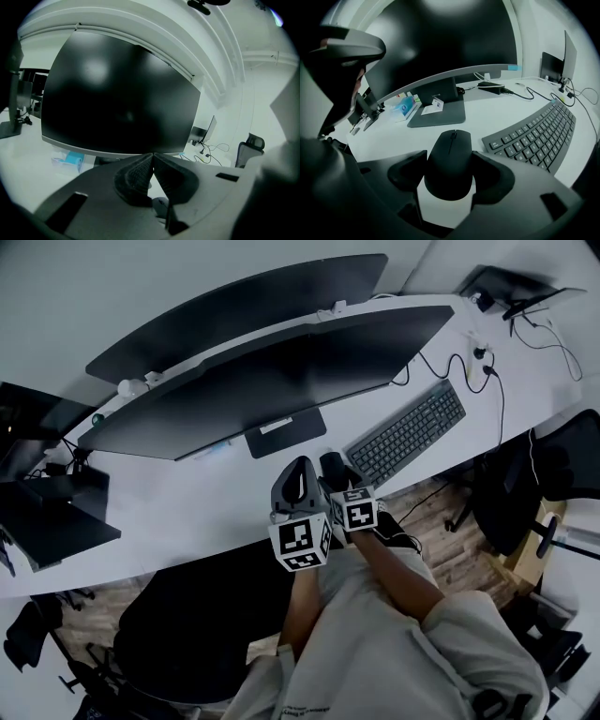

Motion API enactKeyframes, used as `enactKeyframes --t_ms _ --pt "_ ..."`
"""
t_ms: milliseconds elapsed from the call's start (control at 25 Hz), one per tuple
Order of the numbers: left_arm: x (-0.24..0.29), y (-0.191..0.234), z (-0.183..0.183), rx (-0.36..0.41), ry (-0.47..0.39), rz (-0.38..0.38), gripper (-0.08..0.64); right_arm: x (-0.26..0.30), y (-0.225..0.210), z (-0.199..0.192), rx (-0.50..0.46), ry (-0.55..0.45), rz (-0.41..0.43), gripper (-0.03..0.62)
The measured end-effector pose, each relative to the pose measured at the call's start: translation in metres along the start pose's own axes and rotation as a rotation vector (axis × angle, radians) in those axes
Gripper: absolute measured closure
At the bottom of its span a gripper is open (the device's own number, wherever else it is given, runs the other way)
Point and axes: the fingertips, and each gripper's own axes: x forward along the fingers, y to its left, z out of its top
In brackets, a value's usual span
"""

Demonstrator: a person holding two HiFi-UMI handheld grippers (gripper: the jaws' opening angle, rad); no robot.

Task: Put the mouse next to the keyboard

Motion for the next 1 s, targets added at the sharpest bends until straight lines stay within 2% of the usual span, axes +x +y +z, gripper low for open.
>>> enactKeyframes --t_ms 120,480,720,1000 --pt "-0.002 0.002 -0.01 0.009 0.014 0.022 0.538 -0.007 -0.002 0.009 -0.044 -0.021 0.052 0.289" --pt "0.002 0.014 -0.021 0.004 0.032 0.178 0.537 -0.018 -0.017 0.04 -0.138 -0.056 0.215 0.29" --pt "0.015 -0.013 -0.021 -0.01 0.022 0.259 0.537 -0.035 -0.034 0.067 -0.218 -0.122 0.329 0.289" --pt "0.031 -0.051 -0.022 0.004 0.027 0.302 0.537 -0.055 -0.079 0.083 -0.258 -0.131 0.363 0.288"
